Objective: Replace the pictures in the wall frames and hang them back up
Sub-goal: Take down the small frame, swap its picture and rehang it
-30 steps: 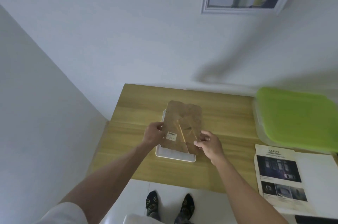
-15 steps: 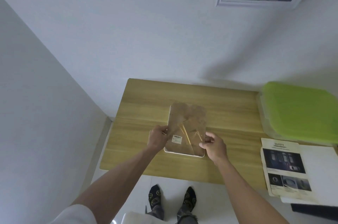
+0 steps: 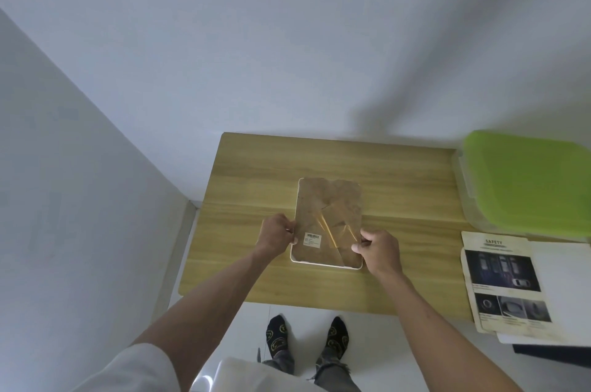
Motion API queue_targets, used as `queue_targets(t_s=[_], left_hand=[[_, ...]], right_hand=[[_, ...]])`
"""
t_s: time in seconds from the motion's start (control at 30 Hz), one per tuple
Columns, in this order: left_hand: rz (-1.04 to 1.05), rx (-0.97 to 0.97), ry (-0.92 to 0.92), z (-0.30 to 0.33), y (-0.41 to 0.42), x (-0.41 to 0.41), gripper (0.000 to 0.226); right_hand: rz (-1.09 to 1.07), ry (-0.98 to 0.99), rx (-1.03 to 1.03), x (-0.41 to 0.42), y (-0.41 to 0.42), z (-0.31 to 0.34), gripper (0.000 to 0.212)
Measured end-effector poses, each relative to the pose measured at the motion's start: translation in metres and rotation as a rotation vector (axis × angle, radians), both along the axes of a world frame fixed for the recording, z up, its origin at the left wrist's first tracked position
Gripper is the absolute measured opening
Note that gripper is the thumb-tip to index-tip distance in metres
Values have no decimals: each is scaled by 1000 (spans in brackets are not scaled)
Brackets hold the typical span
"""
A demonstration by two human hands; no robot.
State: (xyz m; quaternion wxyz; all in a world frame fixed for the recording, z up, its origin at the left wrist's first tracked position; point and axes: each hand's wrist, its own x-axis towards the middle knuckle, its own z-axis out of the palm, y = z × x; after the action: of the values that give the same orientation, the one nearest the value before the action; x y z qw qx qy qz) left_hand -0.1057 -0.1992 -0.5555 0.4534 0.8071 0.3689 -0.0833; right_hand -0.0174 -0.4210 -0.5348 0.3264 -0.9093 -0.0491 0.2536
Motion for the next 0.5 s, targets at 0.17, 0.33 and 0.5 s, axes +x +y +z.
queue_targets(t_s=[0.17,0.33,0.5], left_hand=[[-102,101,79,3,-1,4,15],[-403,311,83,23,-10,13,34],[-828,623,177,24,1,49,123]], right_hand=[[185,-89,-219,4,8,-5,34],[459,-218,-412,13,20,10,42],[809,-242,-588,53,38,14,130]])
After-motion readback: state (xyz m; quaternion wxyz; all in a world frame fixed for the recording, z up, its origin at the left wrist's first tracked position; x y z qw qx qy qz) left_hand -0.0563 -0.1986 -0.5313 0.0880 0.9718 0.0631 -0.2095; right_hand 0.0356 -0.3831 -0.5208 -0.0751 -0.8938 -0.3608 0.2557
